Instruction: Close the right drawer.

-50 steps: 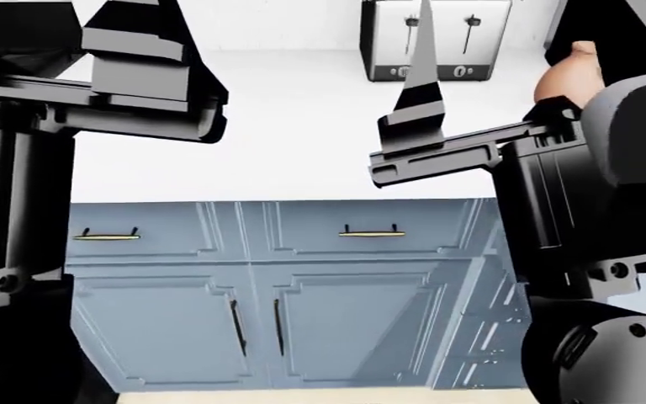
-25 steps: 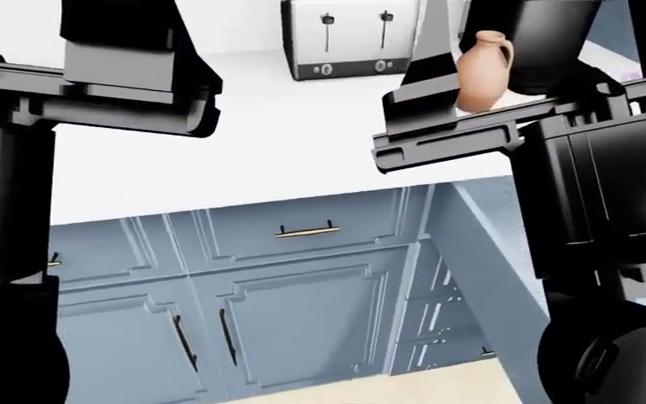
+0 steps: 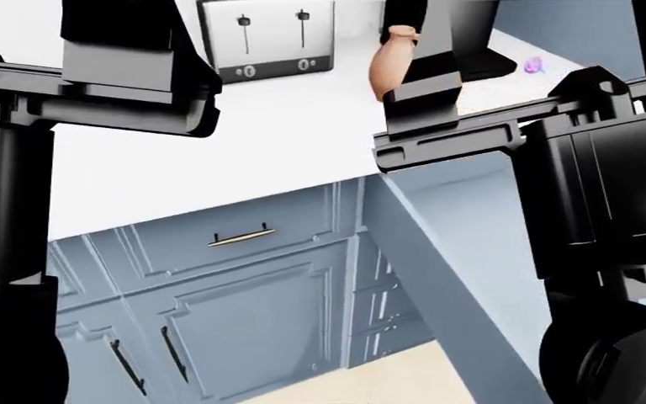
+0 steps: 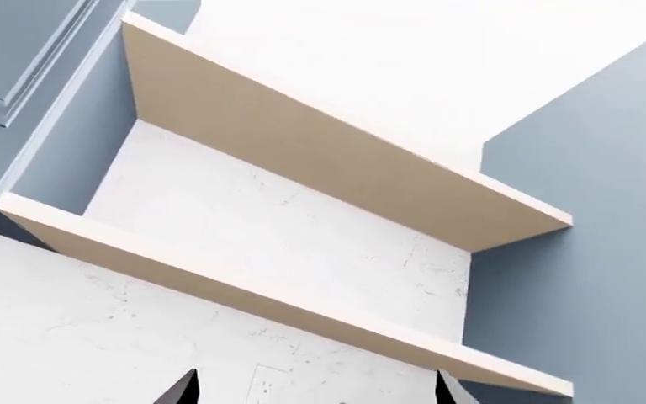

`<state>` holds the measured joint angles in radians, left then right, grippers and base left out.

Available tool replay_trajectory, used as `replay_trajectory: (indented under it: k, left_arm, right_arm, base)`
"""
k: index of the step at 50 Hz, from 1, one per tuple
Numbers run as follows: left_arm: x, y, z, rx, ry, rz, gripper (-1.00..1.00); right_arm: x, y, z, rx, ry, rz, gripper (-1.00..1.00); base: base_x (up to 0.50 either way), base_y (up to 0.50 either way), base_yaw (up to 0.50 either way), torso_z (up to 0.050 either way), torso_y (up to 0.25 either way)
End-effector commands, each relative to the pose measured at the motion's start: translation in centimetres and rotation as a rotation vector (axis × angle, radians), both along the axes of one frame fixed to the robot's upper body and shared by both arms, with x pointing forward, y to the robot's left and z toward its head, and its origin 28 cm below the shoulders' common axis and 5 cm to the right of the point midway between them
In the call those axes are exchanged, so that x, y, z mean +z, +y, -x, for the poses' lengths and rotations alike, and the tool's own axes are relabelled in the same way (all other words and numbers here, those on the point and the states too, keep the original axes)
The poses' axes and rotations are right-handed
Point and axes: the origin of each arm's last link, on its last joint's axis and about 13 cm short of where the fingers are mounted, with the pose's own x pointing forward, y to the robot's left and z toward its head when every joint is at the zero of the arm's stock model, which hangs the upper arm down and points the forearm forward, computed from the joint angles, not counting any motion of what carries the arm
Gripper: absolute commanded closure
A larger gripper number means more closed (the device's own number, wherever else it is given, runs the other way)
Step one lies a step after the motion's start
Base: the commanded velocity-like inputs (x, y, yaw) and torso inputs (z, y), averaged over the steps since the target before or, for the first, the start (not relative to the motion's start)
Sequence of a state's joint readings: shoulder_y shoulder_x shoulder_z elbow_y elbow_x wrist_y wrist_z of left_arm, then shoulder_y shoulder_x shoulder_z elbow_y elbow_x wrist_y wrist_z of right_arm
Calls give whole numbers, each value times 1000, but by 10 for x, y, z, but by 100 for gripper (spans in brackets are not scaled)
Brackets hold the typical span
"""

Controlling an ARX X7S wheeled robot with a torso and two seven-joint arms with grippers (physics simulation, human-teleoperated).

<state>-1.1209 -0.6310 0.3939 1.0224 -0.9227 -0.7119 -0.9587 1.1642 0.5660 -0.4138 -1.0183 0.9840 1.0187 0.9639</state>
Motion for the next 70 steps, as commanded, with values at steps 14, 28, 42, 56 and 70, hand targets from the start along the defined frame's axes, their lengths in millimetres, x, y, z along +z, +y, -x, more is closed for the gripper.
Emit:
replay_trajectory:
  k: [14,28,42,56,70]
  left_arm:
    - [0,0,0,0,0,0,-100]
    - [0,0,0,0,0,0,-100]
    - [3,-1,1,-2,-12,-11,-100]
    - [3,0,1,-1,-13,-12,-100]
    - [1,0,1,1,-11,-10,-100]
  right_arm:
    - [0,0,0,0,0,0,-100]
    - [0,0,0,0,0,0,-100]
    - [3,-3,3,-4,-8,-36,-100]
    - [3,-4,3,-3,-11,-50,-100]
    - [2,-5,2,-7,-8,-77,-100]
  base:
    - [0,0,-500,0,0]
    - [0,0,-500,0,0]
    - [0,0,-500,0,0]
    - [0,0,-500,0,0]
    - [0,0,-487,0,0]
